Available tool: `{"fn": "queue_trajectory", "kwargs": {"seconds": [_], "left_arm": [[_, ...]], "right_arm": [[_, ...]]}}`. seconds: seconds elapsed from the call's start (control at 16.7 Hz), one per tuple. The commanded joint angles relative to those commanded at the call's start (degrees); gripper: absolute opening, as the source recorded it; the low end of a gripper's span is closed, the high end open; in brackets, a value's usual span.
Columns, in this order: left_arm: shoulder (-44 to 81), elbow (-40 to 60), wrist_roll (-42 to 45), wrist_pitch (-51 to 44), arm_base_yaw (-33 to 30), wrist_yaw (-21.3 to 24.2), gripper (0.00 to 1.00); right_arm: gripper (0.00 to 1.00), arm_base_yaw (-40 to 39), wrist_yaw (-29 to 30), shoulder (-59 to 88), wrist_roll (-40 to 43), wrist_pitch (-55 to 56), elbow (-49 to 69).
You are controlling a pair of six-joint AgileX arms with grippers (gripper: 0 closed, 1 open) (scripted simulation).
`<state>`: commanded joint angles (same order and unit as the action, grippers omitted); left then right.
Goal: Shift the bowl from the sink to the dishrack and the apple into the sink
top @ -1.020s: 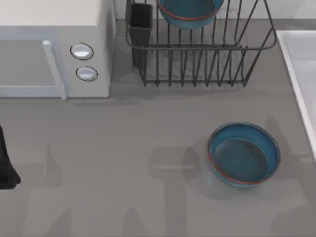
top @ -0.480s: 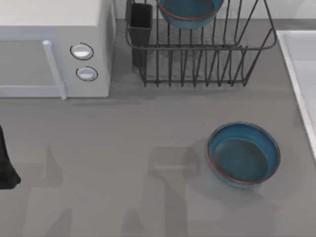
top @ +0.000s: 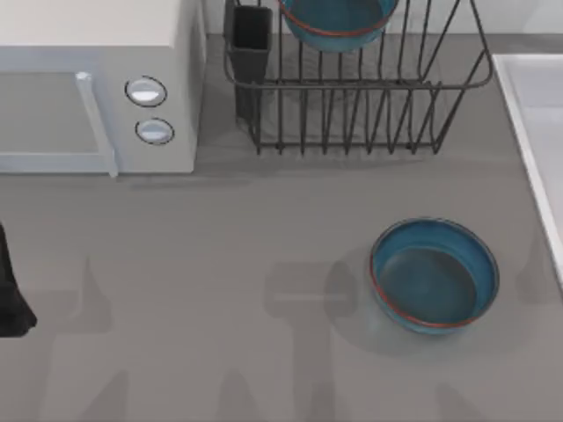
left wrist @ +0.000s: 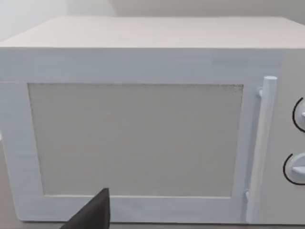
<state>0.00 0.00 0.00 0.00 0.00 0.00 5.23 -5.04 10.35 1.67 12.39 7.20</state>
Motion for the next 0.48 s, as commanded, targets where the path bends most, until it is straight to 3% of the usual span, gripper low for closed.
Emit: {"fn": "queue_trajectory", "kwargs": {"seconds": [0.24, 0.48], "left_arm": [[0.00, 0.00, 0.00, 0.00, 0.00, 0.00, 1.00], [0.00, 0.00, 0.00, 0.00, 0.00, 0.00, 1.00]], "right_arm": [[1.00, -4.11, 3.89, -8.91, -1.03, -10.51, -5.69], [1.00, -5.23, 5.05, -10.35, -1.67, -12.39, -7.20]]}}
